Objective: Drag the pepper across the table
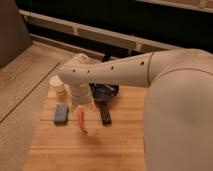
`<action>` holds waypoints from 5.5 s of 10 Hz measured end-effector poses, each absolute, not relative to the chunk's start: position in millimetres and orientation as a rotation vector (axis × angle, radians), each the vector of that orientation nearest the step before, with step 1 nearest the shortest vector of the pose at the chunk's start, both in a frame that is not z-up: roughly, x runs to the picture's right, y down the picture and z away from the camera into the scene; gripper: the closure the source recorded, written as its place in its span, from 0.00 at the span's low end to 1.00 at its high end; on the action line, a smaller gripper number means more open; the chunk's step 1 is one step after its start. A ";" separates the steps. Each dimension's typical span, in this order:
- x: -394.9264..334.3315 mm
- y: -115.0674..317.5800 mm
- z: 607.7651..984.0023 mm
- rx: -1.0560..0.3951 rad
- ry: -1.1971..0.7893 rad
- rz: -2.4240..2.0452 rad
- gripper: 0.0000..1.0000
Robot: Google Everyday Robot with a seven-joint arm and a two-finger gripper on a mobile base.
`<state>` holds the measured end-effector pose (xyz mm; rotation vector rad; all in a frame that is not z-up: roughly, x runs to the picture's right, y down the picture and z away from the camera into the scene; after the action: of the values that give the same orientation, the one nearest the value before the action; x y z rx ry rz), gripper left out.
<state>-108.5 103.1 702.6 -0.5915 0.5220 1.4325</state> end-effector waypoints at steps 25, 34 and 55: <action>-136.6 119.5 785.3 -0.688 0.629 1.496 0.35; -139.0 145.6 820.2 -0.779 0.692 1.443 0.70; -275.0 -99.0 697.7 -0.468 0.350 1.147 1.00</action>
<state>-275.0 -99.0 697.7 -0.4680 0.3498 1.1472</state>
